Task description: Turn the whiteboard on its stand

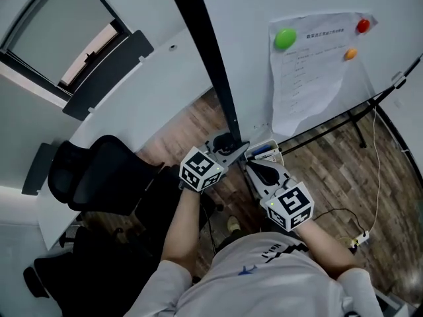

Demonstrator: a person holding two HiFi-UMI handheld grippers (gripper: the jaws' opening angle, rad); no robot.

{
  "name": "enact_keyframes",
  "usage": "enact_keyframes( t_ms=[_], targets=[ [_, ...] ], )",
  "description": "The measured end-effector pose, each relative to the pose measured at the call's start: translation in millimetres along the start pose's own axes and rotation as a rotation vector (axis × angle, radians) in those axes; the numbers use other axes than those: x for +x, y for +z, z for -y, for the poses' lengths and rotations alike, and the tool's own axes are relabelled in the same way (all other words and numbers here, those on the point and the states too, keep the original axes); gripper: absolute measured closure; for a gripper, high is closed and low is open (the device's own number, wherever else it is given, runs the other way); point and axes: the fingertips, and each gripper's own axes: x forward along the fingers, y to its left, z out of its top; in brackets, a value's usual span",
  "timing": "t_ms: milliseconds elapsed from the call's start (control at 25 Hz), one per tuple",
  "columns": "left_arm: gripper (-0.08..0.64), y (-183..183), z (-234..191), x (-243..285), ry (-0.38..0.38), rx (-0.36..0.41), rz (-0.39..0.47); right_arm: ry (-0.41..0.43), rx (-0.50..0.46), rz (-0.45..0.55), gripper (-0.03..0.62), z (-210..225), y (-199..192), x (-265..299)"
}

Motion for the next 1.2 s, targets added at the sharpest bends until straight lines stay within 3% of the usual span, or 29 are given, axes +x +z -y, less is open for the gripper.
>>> enact_keyframes(
  t_ms=[240, 680, 1200],
  targets=[
    [0.391, -41.9, 16.1, -89.2, -0.031, 0.047, 0.063, -0.109, -0.041, 0.020, 0.581, -102.5, -45.1, 35.3],
    [0.391, -40.4, 24.1, -92.5, -0.053, 0.058, 0.015, -0.172, -0.022, 0.033, 0.581, -114.2, -43.0, 33.9],
    [0.391, -46.7, 31.2, -116.9, -0.058, 0.065, 0.007, -0.170, -0.020, 0.036, 0.581, -140.7, -47.4, 42.0]
  ],
)
